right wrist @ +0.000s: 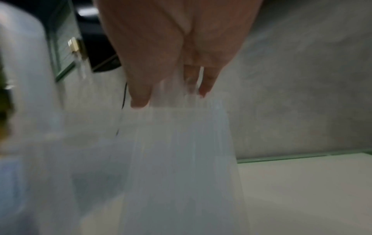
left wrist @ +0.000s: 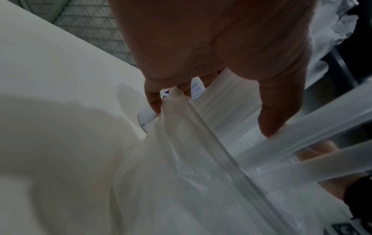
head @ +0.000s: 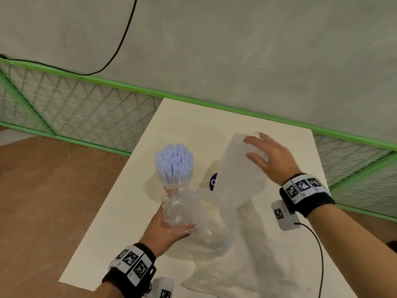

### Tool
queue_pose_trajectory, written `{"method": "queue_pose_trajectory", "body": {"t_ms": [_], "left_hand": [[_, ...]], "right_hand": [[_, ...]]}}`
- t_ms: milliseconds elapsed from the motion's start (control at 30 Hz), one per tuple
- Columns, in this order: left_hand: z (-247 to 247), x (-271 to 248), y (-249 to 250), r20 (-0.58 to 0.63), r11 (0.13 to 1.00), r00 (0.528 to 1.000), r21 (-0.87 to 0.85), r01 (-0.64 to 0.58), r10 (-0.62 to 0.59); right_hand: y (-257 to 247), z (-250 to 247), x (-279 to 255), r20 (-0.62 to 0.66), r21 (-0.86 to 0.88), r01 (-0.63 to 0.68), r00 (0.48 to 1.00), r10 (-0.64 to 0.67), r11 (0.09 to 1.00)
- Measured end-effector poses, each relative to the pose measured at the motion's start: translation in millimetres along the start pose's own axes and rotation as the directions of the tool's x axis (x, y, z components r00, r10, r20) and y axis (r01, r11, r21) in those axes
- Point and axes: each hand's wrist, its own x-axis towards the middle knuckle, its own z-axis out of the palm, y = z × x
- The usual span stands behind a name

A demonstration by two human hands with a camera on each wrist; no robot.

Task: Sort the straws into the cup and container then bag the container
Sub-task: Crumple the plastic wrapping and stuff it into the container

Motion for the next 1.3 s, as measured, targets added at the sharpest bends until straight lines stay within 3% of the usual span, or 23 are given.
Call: {"method": "queue_pose_trajectory", "body": {"t_ms": [67, 133, 233, 367, 533, 767, 1000, 1200, 1300], "left_hand": [[-0.8, 0.6, -0.6, -0.003, 1.000, 1.000, -0.006, 0.009, -0.009], [-0.4, 1.1, -0.6, 0.001, 1.000, 1.000, -0.002, 0.003, -0.003], [0.8, 0.7, 2.4, -0.006, 1.000, 1.000, 0.014, -0.006, 0.006], [-0.5, 1.0, 3.5, -0.007, 0.999, 1.000, 0.030, -0.012, 0.012], [-0.9, 0.6, 4.9, -0.037, 0.999, 0.999, 0.034, -0.023, 0.024], [0.7, 2.4, 6.5, -0.018, 0.999, 1.000, 0.044, -0.024, 0.024], [-5.5, 7.8, -2.3, -0.019, 0.998, 1.000, 0.054, -0.021, 0.022], [-8.1, 9.9, -3.3, -0.020, 1.000, 1.000, 0.016, -0.010, 0.010], [-6.0, 11.7, -4.9, -0.024, 0.999, 1.000, -0.046, 0.012, -0.013]], "right_hand": [[3.1, 10.2, -2.5, 0.203, -0.144, 0.057, 0.979, -0.026, 0.988], [5.8, 12.6, -4.1, 0.306, -0.244, 0.075, 0.952, 0.003, 0.967], [1.6, 6.0, -0.4, 0.300, -0.280, 0.067, 0.954, 0.021, 0.958], [-13.1, -11.7, 5.6, 0.249, -0.066, -0.032, 0.967, 0.048, 0.997], [-15.6, -20.1, -8.4, 0.423, -0.183, 0.110, 0.906, -0.022, 0.977], [2.6, -9.0, 3.1, 0.244, -0.297, 0.035, 0.969, 0.040, 0.954], [-10.4, 13.8, 25.2, 0.218, -0.376, -0.078, 0.961, 0.170, 0.923], [3.0, -7.2, 35.9, 0.274, -0.083, -0.083, 0.956, 0.103, 0.993], [3.1, -11.1, 35.7, 0.332, -0.096, -0.062, 0.939, 0.091, 0.993]]}}
